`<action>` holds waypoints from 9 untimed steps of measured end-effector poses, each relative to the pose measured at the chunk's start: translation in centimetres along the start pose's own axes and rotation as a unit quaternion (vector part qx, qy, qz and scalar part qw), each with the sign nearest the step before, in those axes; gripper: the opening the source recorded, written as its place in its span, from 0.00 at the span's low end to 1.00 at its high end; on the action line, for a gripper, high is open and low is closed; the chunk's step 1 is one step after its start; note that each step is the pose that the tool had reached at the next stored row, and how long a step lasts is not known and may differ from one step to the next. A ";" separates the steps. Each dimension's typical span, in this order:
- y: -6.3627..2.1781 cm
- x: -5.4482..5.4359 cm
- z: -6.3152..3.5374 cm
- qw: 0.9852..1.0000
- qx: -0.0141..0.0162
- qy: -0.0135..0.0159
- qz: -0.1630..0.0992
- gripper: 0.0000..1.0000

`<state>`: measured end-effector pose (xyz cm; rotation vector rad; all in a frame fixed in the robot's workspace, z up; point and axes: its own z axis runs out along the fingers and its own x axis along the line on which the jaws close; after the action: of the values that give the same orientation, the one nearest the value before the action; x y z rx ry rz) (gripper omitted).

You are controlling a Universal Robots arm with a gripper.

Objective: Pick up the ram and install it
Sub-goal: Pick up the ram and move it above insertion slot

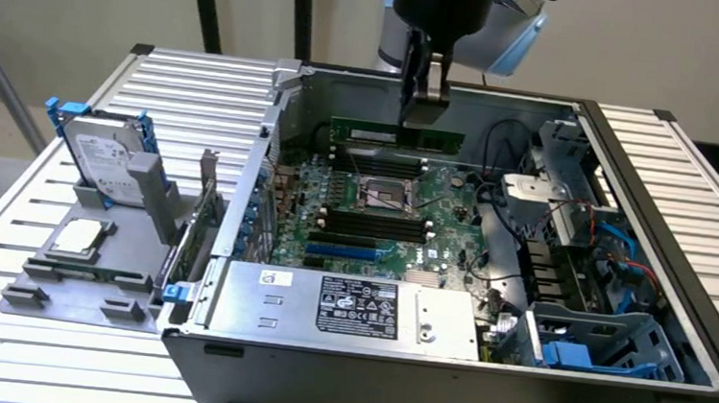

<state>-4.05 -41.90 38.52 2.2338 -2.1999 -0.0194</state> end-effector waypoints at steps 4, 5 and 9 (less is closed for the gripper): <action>-0.59 -0.2 0.40 1.000 0.003 0.002 0.000 0.14; -0.62 -0.2 0.44 1.000 0.003 0.002 0.000 0.14; -0.64 -0.2 0.44 1.000 0.003 0.002 0.000 0.14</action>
<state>-3.42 -41.68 38.07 2.2351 -2.2012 -0.0095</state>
